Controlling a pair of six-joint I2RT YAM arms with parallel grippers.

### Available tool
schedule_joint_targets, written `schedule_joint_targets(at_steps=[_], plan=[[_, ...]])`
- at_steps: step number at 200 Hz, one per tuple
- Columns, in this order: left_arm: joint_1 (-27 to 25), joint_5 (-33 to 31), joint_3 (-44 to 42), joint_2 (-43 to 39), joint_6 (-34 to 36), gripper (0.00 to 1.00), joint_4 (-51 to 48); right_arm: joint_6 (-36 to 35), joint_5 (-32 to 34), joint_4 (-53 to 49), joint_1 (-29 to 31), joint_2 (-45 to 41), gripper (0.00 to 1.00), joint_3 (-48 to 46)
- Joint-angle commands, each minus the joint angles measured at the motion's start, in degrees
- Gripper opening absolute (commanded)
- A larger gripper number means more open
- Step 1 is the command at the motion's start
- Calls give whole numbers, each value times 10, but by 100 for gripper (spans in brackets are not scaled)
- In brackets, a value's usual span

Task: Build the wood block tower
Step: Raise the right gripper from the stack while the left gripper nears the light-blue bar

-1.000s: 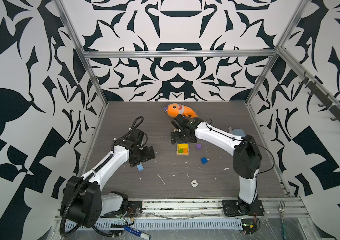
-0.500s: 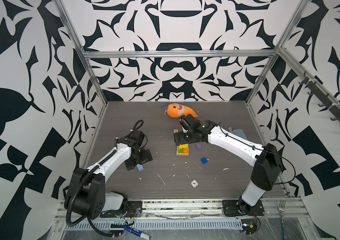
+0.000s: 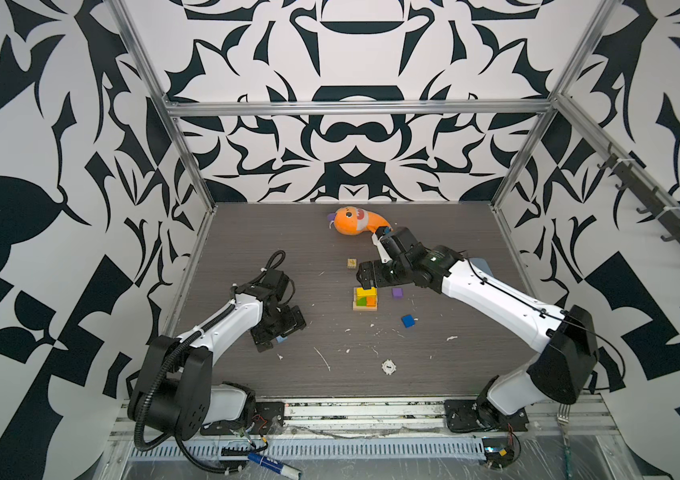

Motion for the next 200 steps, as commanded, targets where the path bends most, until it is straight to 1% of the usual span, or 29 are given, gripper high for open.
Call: schedule_joint_targets(at_steps=[1, 17, 49, 94, 128, 144, 161, 200], plan=[[2, 20, -5, -6, -17, 100, 12, 12, 4, 25, -3, -27, 99, -3], [3, 29, -3, -1, -17, 100, 25, 16, 7, 17, -6, -30, 99, -3], [3, 21, 2, 20, -10, 100, 40, 19, 17, 12, -18, -43, 99, -7], [2, 20, 2, 36, -6, 99, 56, 32, 5, 17, -21, -64, 97, -25], [2, 27, 3, 52, -11, 100, 80, 33, 16, 15, -26, -69, 95, -31], [0, 29, 9, 67, -12, 100, 89, 38, 34, 3, -29, -66, 93, -29], [-12, 19, 23, 84, -13, 100, 89, 33, 20, 1, -33, -62, 92, -29], [-52, 1, 70, 119, -21, 100, 97, 17, 23, -6, -35, -64, 92, -42]])
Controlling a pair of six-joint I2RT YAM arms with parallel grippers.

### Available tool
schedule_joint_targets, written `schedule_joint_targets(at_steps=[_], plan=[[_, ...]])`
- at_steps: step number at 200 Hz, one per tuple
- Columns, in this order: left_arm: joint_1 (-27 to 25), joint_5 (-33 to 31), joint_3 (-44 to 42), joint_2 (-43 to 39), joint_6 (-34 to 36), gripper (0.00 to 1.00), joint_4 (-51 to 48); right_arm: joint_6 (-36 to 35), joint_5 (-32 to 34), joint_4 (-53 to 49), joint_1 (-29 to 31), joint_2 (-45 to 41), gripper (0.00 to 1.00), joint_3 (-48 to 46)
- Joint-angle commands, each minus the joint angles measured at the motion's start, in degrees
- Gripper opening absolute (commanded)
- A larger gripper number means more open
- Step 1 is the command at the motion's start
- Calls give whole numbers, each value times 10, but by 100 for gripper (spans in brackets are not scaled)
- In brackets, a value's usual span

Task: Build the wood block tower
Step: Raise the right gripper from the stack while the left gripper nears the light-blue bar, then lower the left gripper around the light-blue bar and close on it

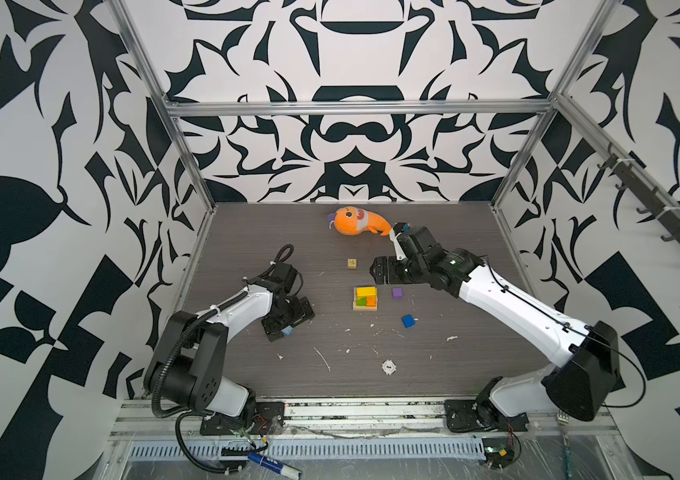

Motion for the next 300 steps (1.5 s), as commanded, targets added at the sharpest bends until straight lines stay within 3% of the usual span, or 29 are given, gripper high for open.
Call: schedule_joint_targets(at_steps=[1, 54, 142, 201, 300], plan=[[-20, -13, 31, 28, -8, 100, 13, -11, 11, -5, -3, -11, 92, -10], [-34, -35, 100, 45, 18, 100, -45, -18, 19, 5, -2, -23, 92, -34], [-33, -126, 94, 2, 14, 99, -157, -55, -2, 8, -3, -11, 93, -22], [-28, -141, 89, 29, 9, 97, -149, -72, -45, -9, -2, 27, 93, 7], [13, -151, 62, 49, 63, 92, -82, -69, -53, -7, -3, 20, 90, 2]])
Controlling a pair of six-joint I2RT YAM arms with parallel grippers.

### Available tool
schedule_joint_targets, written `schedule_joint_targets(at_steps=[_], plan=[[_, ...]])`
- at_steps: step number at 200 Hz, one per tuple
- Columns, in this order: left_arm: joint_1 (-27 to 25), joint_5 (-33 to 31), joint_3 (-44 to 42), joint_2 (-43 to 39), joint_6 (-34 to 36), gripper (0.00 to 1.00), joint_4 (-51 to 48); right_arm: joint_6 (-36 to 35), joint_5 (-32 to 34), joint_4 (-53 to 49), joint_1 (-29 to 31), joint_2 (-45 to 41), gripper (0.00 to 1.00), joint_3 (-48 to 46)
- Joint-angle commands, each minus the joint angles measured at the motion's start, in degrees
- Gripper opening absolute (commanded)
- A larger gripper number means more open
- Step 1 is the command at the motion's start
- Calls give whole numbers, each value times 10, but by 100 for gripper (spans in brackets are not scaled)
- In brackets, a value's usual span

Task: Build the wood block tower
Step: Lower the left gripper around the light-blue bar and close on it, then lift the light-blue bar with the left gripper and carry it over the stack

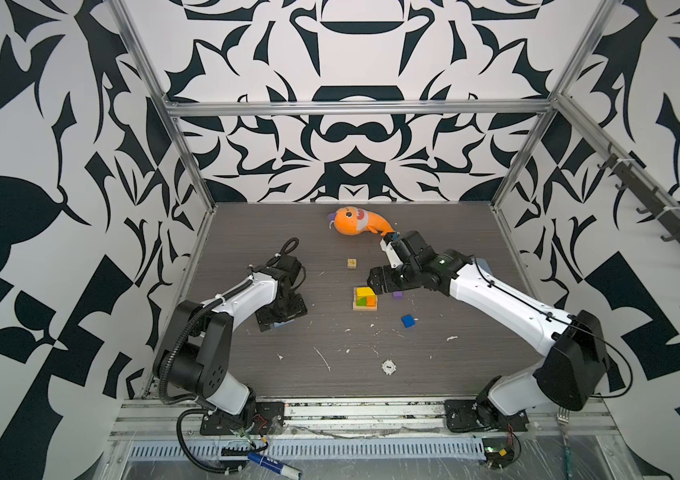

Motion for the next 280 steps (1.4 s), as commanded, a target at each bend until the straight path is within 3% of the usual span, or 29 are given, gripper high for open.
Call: schedule_joint_targets(at_steps=[1, 82, 142, 190, 280], plan=[[4, -10, -6, 15, 20, 92, 11, -7, -6, -2, -2, -15, 90, 18], [7, -13, -5, 46, 26, 86, 37, -6, -8, -1, -2, -14, 87, 20], [7, -17, -12, 57, 19, 68, 35, -1, -3, -2, -2, -16, 87, 14], [5, -9, 3, 62, 21, 62, 22, 0, 3, -3, -2, -18, 86, 12], [-60, 18, 94, 52, 28, 62, -21, 31, 18, -7, -9, -27, 86, -4]])
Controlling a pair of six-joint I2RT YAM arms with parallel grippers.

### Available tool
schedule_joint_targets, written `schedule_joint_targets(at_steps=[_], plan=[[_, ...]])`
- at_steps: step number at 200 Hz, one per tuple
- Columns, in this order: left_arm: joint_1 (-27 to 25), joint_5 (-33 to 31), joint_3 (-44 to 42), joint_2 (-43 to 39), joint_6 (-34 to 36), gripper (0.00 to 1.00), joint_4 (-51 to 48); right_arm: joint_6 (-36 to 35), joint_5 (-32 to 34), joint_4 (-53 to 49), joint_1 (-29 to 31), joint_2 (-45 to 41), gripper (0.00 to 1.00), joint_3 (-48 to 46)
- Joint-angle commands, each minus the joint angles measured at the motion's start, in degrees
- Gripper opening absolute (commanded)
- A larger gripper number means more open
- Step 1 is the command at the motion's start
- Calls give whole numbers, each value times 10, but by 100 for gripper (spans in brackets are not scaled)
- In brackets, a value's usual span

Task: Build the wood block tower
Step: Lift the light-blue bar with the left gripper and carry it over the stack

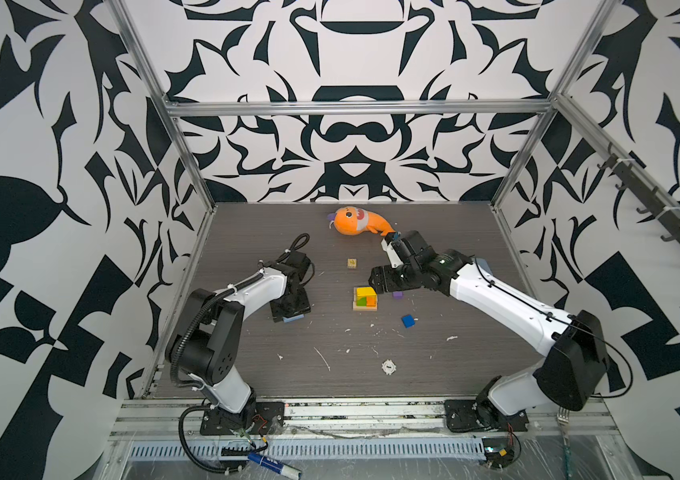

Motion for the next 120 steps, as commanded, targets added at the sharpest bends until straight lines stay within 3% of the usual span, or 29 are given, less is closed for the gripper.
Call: schedule_joint_targets(at_steps=[1, 120], plan=[[-20, 4, 42, 4, 0, 62, -40, 17, 12, -4, -5, -27, 86, -3], [-116, 12, 222, 68, 2, 63, -115, 3, -2, 21, -19, -90, 91, -70]])
